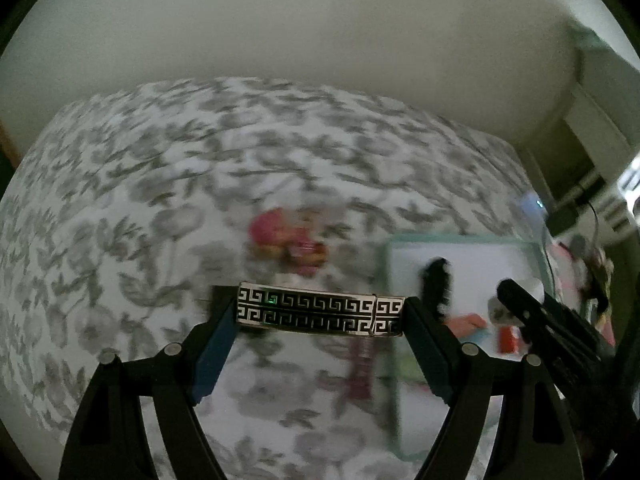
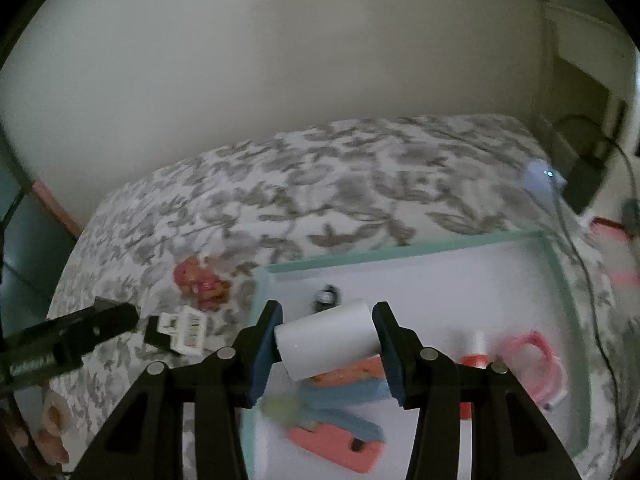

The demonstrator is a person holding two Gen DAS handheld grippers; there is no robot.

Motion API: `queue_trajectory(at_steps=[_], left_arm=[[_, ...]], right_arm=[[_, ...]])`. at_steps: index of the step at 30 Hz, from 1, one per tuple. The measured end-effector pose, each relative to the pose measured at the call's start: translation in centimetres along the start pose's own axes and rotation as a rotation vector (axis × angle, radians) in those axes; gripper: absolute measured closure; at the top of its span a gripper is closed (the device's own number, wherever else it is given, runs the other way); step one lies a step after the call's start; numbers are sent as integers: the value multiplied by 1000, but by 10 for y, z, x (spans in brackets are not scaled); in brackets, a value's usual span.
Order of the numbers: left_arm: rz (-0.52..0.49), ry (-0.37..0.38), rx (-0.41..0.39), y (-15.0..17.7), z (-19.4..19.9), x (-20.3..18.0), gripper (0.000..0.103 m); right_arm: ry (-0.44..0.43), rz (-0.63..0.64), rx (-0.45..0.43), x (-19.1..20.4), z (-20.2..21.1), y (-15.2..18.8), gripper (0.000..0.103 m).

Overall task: Organize rigid objects
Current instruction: 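Carry the bracelet and white cylinder over the tray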

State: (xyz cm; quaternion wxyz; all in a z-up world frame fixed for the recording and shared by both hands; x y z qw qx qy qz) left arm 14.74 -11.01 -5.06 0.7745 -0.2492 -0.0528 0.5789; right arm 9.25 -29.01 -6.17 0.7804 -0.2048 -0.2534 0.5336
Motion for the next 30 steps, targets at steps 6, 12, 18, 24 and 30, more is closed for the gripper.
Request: queue_trajectory(at_steps=[6,12,18,24,30], left_arm=[[-130,43,37,16,-13,-67,20],[-221,52,85,33,-32,-112,20],[-298,29,129,49,-52,-141,20],[-316,18,159,59,-64,-149,20],[-306,-4,179,61,-73,-143,20]], right_arm=[[120,-69,9,-49,7,11,54],[150,-168,8,-89,9,12,53],[172,-194,32,-106,4,18,53],[169,-182,55,-106,-3,22,53],[167,-148,84,-100,-10,27,53]])
Point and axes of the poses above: each gripper's, at about its wrist camera, not at the fingertips, and z roughly against the way its jaws point, x to its left, y to its underside, the point moved 6 cm from there along -z, roughly the way its jaws point, and after that the axes turned 4 degrees about y, right-handed, at the moved point
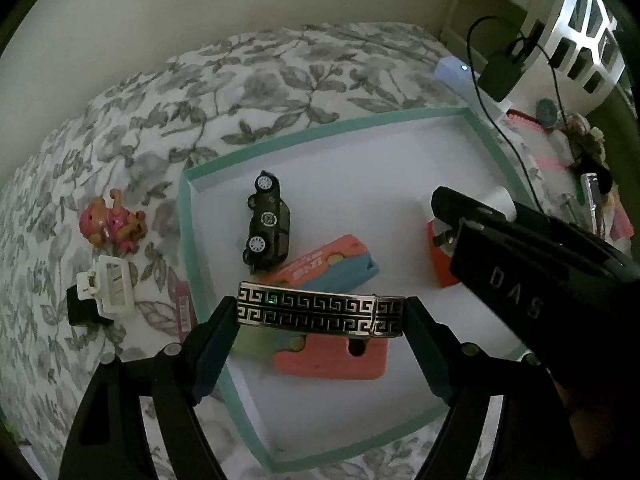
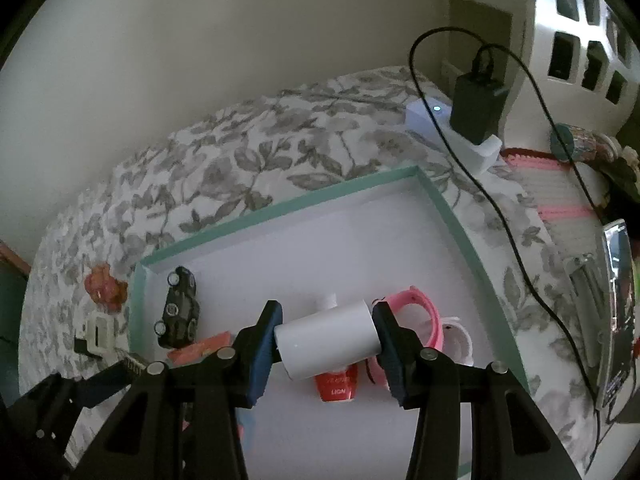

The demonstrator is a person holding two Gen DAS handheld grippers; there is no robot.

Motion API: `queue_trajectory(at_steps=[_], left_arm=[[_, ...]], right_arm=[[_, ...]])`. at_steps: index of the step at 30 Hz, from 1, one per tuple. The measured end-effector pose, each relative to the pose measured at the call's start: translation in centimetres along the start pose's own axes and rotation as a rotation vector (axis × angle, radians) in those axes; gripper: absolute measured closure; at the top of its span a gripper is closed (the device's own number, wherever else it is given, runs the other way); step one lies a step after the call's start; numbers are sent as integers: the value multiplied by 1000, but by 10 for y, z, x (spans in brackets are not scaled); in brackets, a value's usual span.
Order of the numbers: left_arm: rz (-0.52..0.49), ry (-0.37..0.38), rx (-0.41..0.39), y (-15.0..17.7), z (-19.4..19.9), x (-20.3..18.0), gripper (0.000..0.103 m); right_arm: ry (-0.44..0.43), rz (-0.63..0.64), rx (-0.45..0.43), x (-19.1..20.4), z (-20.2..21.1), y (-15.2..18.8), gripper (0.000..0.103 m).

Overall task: Organize rigid objects
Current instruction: 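Carry the bracelet and white cylinder over the tray, then lower the bracelet into the tray with left tool while right tool releases the cylinder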

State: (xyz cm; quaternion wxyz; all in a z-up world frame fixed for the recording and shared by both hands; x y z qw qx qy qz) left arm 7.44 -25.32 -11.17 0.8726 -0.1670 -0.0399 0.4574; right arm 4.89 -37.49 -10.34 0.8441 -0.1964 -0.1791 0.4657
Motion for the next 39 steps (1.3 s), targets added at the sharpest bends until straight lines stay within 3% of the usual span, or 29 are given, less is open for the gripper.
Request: queue_trajectory(at_steps=[13,24,39], left_arm=[[11,2,55,8,-21,0,20],[17,10,75,9,-21,1,20],[57,10,22,-1,-1,13,19]], right_arm=[[22,97,20,15,-7,7,53],[16,92,10,15,-7,5,53],[-19,60,-68,16,10,-6,49]])
Point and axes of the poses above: each gripper's, at about its wrist camera, not at the fingertips, and z roughly against the way its jaws point, x to its left, y to its underside, the point moved 6 cm from there along -z, roughly the way its jaws point, and after that the axes turned 4 degrees about y, right-handed, at the moved point
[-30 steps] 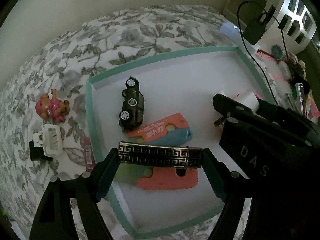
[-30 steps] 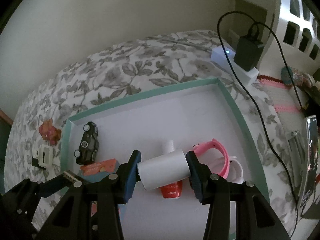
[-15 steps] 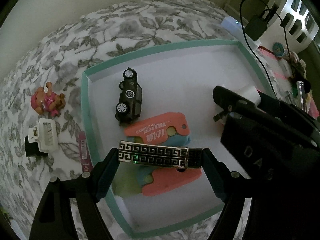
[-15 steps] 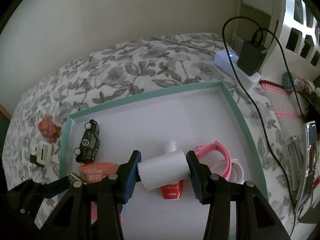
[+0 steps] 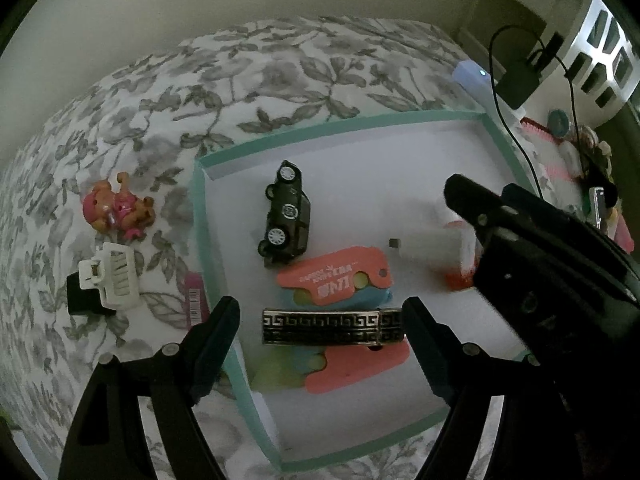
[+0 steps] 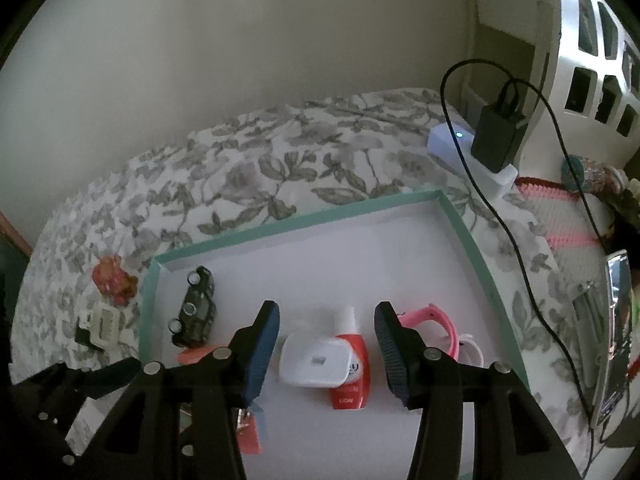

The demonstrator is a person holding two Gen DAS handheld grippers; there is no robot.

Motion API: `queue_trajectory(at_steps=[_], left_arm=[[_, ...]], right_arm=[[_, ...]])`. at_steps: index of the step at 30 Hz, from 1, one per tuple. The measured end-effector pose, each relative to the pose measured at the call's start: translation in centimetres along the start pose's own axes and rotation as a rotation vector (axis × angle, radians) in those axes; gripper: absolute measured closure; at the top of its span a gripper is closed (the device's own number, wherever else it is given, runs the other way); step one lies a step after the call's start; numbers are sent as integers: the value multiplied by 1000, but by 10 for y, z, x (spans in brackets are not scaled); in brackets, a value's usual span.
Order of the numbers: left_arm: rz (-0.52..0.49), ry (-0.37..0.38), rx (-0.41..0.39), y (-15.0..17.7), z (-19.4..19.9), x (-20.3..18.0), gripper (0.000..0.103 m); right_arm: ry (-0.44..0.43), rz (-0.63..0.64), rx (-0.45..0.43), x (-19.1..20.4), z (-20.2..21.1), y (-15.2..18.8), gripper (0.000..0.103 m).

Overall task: Organize rigid objects
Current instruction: 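Lower the bracelet into the tray with left tool while right tool releases the cylinder, then move both tools from the tray toward the black charger and white clip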

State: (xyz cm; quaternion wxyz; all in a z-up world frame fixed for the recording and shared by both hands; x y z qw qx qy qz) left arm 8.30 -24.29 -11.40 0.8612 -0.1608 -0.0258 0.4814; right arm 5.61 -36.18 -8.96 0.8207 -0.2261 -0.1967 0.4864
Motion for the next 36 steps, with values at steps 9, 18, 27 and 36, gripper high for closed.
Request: queue_trajectory(at_steps=[9,18,27,36], left_arm=[[70,3,-21,-4,9,23,19],[146,-13,-44,-7,16,51,19],[194,-47,-78,-9,21,66,18],[257,-80,-126,-11,27,89,5]], right_arm=[[-8,-31,-27,-3,6,-5,49],[-5,-32,-9,-3,1,-2,49],[-3,17,-1,7,-3,4,35],[16,48,14,10,-11,9,12]])
Point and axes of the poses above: each gripper's, at about its wrist camera, not at the fingertips, and z roughly against the way its jaws point, x to its left, y to its underside, the point moved 6 cm from there along -z, roughly the way its jaws point, and after that the axes turned 4 degrees about y, right-handed, at the moved point
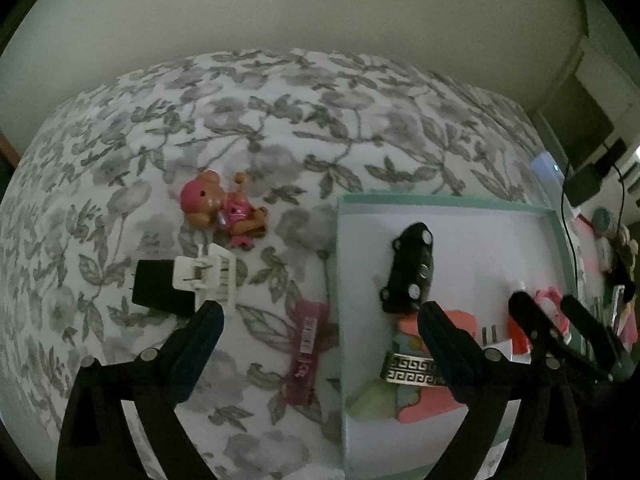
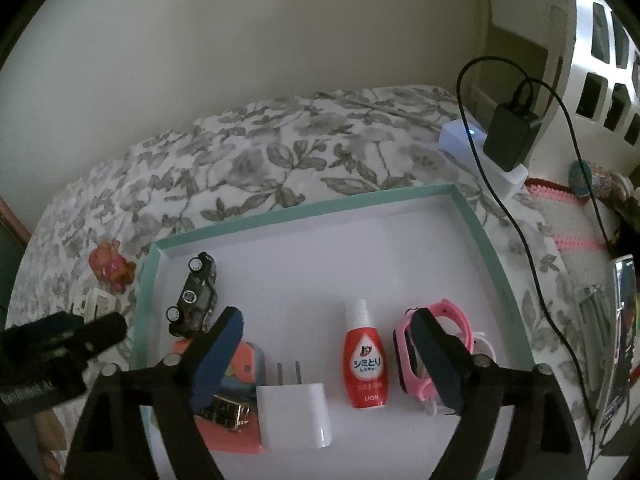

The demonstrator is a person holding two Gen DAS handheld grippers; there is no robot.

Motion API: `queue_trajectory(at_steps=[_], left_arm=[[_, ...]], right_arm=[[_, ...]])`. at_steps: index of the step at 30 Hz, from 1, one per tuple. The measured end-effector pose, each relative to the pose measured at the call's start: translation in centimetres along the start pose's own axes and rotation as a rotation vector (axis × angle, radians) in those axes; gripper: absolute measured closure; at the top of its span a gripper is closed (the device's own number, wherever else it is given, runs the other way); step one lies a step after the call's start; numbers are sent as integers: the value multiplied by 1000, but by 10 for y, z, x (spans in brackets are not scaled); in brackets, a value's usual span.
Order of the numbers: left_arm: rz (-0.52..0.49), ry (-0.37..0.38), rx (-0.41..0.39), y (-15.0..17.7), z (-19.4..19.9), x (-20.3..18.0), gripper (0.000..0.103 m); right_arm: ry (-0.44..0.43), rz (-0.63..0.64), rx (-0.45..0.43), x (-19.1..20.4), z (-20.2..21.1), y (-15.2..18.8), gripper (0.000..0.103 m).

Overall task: Organize rigid objects
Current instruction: 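Move both tools from the tray toward the black charger and white clip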

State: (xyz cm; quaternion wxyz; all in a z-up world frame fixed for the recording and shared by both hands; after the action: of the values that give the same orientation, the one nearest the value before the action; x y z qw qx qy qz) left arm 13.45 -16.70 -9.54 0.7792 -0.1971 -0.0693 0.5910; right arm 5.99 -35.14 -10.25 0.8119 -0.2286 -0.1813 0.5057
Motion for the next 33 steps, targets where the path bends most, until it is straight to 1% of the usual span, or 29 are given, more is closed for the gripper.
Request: queue_trajectory(at_steps=[3,4,5,10,20,27,30,33], left_arm=[[23,-13,-13,-2,1,7,5],[30,-15,-16,-3,1,10,5],[36,-16,-19,-3,2,12,5],[65,-23,-30,-6,3,24,5],[100,6,-22,-9,3,38,5],[141,59,-11,-12,3,55,5],[151,73,-6,-13,4,65,5],[182,81,-3,-15,8,86,5]], right_arm=[[3,4,1,0,-1,1,5],[3,3,3,0,-2,1,1],[2,3,3,0,-2,1,0],[1,5,3,1,-3,1,0],[2,35,6,10,-3,3,0],[-1,54,-9,24,4,-2,0],[-19,59,-19,35,9,-5,0],[-55,54,-31,51,15,-9,0]])
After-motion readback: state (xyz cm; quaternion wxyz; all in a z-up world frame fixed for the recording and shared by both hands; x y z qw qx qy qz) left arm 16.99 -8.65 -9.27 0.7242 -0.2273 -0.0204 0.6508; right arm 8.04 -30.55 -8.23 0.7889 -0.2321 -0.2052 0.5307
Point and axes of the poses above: each gripper's, at about its wrist camera, not at the fingertips, and z roughly against the way its jaws point, x to its left, y to its underside, the point moved 6 cm from there along -z, roughly the way its jaws point, and after that the axes turned 4 degrees about y, right-handed, at the moved point
